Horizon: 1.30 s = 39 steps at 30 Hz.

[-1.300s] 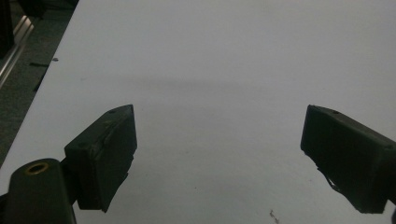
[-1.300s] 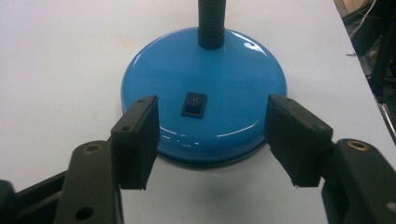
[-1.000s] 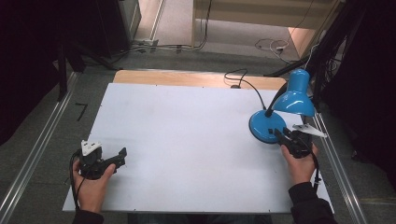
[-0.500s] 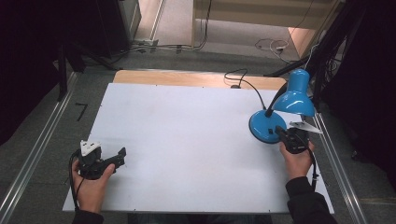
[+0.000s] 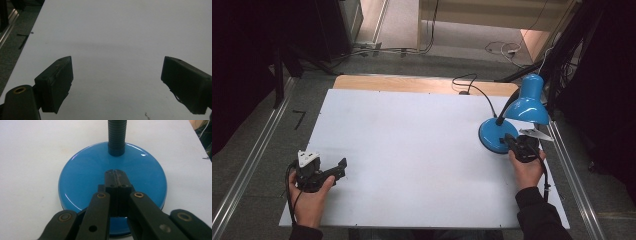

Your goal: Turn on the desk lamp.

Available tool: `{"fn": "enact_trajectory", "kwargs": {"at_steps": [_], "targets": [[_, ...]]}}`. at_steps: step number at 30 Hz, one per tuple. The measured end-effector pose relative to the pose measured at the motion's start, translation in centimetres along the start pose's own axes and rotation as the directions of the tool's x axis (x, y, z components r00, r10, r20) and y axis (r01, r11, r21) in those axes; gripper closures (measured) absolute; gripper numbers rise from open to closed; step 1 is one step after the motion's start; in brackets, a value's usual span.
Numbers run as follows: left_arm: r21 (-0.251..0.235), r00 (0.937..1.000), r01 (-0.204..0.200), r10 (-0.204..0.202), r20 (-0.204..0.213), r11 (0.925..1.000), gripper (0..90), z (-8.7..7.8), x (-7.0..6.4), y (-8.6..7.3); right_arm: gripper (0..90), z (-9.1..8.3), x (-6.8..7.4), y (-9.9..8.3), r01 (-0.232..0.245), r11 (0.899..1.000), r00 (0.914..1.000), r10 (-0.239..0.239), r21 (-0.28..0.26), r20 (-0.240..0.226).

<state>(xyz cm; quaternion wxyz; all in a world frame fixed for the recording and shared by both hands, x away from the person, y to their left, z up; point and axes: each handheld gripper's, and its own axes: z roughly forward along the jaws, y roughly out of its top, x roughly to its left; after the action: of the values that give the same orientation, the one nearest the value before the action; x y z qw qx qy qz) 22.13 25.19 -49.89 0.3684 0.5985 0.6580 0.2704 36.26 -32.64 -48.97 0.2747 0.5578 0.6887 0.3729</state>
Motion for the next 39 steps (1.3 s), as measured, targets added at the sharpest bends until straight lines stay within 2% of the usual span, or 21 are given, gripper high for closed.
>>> {"fn": "enact_trajectory", "kwargs": {"at_steps": [10, 19, 28, 39], "targets": [[0.001, 1.0000, 0.002, -0.002, 0.000, 1.0000, 11.6, -0.01, 0.01, 0.01, 87.5, 0.27, -0.19, -0.02, -0.013, 1.000, 0.9999, 0.013, 0.005, -0.010], [0.001, 1.0000, 0.002, -0.002, 0.002, 1.0000, 11.6, 0.01, -0.01, 0.02, 87.5, 0.38, -0.03, -0.10, -0.002, 1.000, 0.9998, 0.003, 0.014, -0.017], [-0.005, 1.0000, 0.005, -0.005, 0.001, 1.0000, 11.6, -0.11, 0.11, 0.05, 87.8, 0.42, 0.30, -0.31, 0.018, 1.000, 0.9995, -0.017, 0.023, -0.025], [-0.009, 1.0000, 0.005, -0.005, 0.002, 0.9999, 11.6, -0.22, 0.05, 0.05, 88.0, 0.21, 0.68, -0.67, 0.052, 0.999, 0.9986, -0.052, 0.008, 0.002]]}}
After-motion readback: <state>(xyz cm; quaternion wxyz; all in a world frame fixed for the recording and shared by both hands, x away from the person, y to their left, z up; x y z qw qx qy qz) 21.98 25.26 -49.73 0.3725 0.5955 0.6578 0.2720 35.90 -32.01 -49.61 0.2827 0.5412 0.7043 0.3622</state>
